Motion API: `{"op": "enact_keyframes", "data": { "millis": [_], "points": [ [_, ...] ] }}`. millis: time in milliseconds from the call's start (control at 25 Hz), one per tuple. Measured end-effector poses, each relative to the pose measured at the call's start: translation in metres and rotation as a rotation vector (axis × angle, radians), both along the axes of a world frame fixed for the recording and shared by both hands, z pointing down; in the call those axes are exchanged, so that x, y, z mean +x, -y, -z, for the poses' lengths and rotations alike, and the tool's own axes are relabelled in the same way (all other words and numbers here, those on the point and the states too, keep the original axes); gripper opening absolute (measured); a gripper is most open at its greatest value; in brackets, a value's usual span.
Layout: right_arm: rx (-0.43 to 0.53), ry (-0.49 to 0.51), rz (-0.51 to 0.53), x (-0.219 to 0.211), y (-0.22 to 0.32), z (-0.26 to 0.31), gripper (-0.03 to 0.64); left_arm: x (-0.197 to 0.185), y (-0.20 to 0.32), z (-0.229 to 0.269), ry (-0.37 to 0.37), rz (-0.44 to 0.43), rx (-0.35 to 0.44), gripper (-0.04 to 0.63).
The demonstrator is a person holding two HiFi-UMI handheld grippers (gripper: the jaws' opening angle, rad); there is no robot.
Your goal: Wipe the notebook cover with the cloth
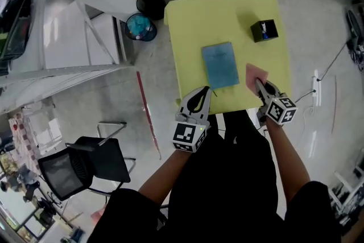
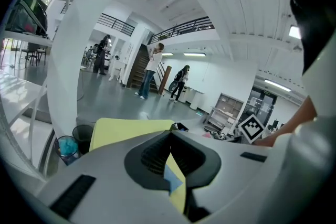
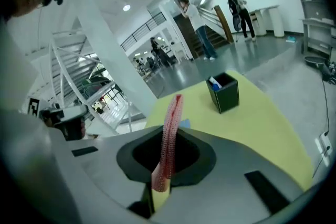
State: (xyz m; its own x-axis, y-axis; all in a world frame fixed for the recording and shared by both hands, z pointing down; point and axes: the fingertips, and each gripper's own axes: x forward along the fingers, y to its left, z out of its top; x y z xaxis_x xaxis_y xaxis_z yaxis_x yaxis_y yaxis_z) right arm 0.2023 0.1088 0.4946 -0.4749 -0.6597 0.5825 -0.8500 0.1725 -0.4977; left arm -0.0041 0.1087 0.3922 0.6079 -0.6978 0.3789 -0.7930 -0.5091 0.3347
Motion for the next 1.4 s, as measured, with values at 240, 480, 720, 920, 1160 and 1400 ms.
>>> {"op": "enact_keyframes", "data": {
  "millis": [240, 480, 720, 920, 1160, 1400],
  "points": [
    [0.207, -0.014, -0.042, -0.032, -0.029, 0.095, 0.038, 0.008, -0.02, 0.039, -0.018, -0.022, 0.077, 0.011],
    [0.299, -0.098, 0.002, -0.056, -0.065, 0.161, 0.038, 0.013, -0.068, 0.084, 0.0, 0.055, 0.162, 0.011],
    [0.443, -0.102, 0.143, -0.049, -0.139, 0.227, 0.037, 0.059, -0.152, 0.124, 0.001, 0.143, 0.21, 0.011],
    [0.508, -0.077, 0.188, -0.008, -0.22, 0.252, 0.037, 0.106, -0.231, 0.157, 0.048, 0.224, 0.272, 0.011],
    [0.478, -0.077, 0.21, 0.034, -0.281, 0.258, 0.037, 0.151, -0.294, 0.189, 0.041, 0.297, 0.293, 0.011],
    [0.523, -0.123, 0.231, 0.036, -0.327, 0.275, 0.037, 0.16, -0.334, 0.207, 0.083, 0.274, 0.345, 0.012]
  ]
}}
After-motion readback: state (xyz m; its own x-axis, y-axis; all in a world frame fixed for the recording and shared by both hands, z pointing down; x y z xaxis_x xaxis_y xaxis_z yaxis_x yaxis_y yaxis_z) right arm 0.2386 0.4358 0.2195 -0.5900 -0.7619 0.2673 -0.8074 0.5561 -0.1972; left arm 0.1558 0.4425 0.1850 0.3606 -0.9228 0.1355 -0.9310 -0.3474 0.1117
